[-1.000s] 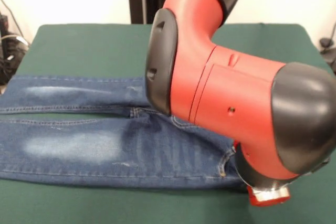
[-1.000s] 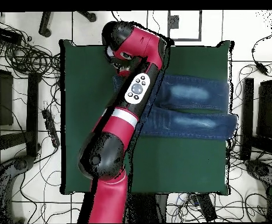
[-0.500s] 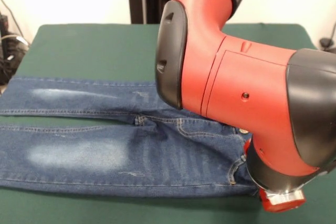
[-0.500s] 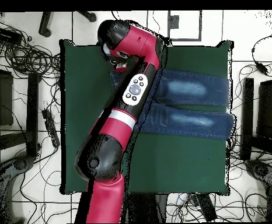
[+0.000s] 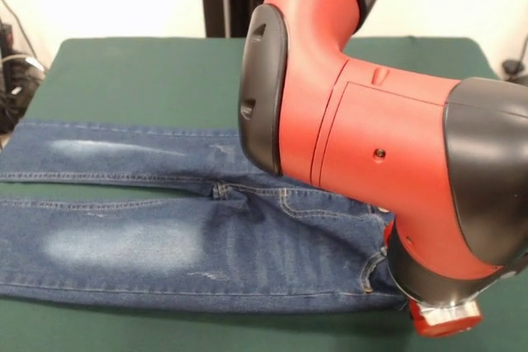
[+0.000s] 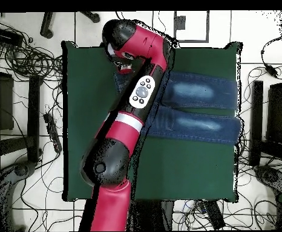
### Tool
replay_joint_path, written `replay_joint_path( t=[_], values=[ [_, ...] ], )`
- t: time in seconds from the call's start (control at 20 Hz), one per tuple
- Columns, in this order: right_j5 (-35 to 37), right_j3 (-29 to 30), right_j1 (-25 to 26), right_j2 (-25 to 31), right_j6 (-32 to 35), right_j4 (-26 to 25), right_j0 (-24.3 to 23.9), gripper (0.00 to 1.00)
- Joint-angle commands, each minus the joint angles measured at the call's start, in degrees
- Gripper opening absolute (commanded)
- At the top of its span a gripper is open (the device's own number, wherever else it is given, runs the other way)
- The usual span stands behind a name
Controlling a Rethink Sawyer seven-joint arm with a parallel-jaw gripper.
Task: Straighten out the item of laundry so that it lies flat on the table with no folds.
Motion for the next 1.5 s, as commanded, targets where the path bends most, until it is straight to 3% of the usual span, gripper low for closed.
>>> replay_joint_path(
  t=[0.05,0.25,0.85,1.5],
  values=[
    [-6.40,-8.77,-0.15,-1.78,14.11,6.11,1.20,0.00],
    [-9.87,-10.17,0.00,-5.55,15.02,8.69,0.17,0.00],
    [-11.31,-12.29,-0.71,-16.87,17.56,17.96,-1.85,0.00],
    [-8.57,-13.24,-1.65,-31.06,20.00,29.65,-3.84,0.00]
  ],
)
